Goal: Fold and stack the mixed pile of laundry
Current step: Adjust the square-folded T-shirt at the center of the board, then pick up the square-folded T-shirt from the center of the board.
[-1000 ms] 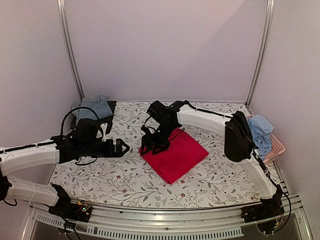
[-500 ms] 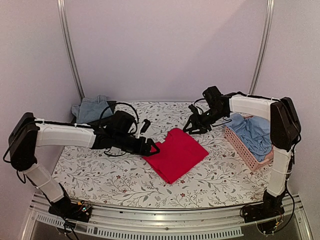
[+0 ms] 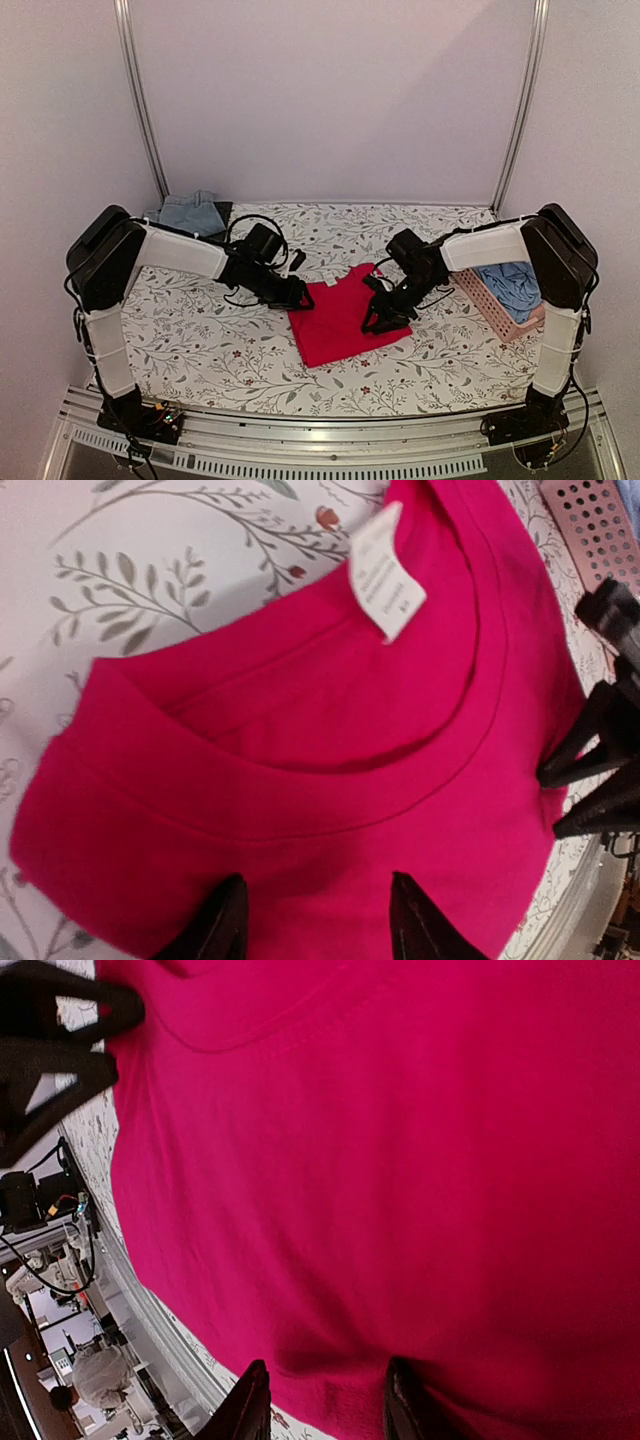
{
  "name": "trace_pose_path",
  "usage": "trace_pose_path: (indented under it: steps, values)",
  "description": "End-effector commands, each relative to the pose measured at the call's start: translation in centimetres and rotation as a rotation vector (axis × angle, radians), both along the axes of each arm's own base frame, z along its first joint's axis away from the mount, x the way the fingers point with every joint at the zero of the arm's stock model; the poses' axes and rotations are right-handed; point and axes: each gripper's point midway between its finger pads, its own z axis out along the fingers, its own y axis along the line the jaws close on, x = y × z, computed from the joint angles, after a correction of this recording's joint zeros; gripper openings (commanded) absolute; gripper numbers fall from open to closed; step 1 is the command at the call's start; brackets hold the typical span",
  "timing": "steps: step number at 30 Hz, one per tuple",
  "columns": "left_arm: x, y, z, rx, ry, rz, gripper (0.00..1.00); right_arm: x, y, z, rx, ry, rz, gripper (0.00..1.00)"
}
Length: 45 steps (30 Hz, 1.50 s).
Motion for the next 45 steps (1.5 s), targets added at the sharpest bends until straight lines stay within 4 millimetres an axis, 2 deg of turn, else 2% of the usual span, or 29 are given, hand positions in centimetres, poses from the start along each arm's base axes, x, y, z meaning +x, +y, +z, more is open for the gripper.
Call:
trace_pose_path:
  steps: [1,3,5,7,10,13,16,20,24,27,37,40,43,45]
  values:
    - [3.0,2.9,0.9,0.025,-0.024,0.045,0.53,0.7,1.6,2.8,-0.047,-0.139,0.016,0.4]
    - [3.5,3.1,3.4,-0.031,-0.046,0.059,0.63,2.6,2.2,5.7,-0.082,-0.291,0.023,0.4]
    - [3.5,3.8,5.9,-0.1,-0.057,0.108,0.72,3.2,3.5,9.1,-0.077,-0.422,0.057,0.4]
    - [3.1,4.9,7.8,-0.17,-0.053,0.181,0.81,2.2,5.6,11.2,-0.062,-0.516,0.122,0.4]
    - [2.0,7.0,8.9,-0.24,-0.032,0.274,0.92,-1.0,8.8,12.0,-0.045,-0.628,0.265,0.43]
    - [0.7,8.7,8.4,-0.265,0.009,0.349,0.99,-4.5,11.1,10.8,-0.057,-0.696,0.422,0.47]
    - [-0.8,9.8,7.7,-0.288,0.056,0.417,1.0,-7.0,12.5,9.2,-0.09,-0.752,0.528,0.46]
    - [-2.6,10.8,7.2,-0.354,0.096,0.496,1.0,-8.4,13.1,6.9,-0.143,-0.809,0.597,0.44]
    - [-3.3,11.8,7.1,-0.371,0.082,0.535,1.0,-8.6,14.5,6.2,-0.133,-0.864,0.633,0.44]
    - [-3.5,12.4,6.9,-0.352,0.071,0.554,1.0,-7.7,14.9,5.0,-0.184,-0.9,0.646,0.43]
    - [-3.4,14.0,5.3,-0.328,0.111,0.7,1.0,-8.2,15.1,-0.7,-0.244,-0.906,0.747,0.36]
    - [-3.7,13.9,4.5,-0.373,0.157,0.736,1.0,-7.9,15.1,-1.9,-0.27,-0.912,0.764,0.28]
    - [-3.8,13.6,3.7,-0.423,0.201,0.767,1.0,-7.4,15.5,-1.2,-0.267,-0.946,0.763,0.16]
    - [-3.6,13.2,3.6,-0.436,0.214,0.764,1.0,-7.1,16.0,0.2,-0.247,-0.979,0.765,0.05]
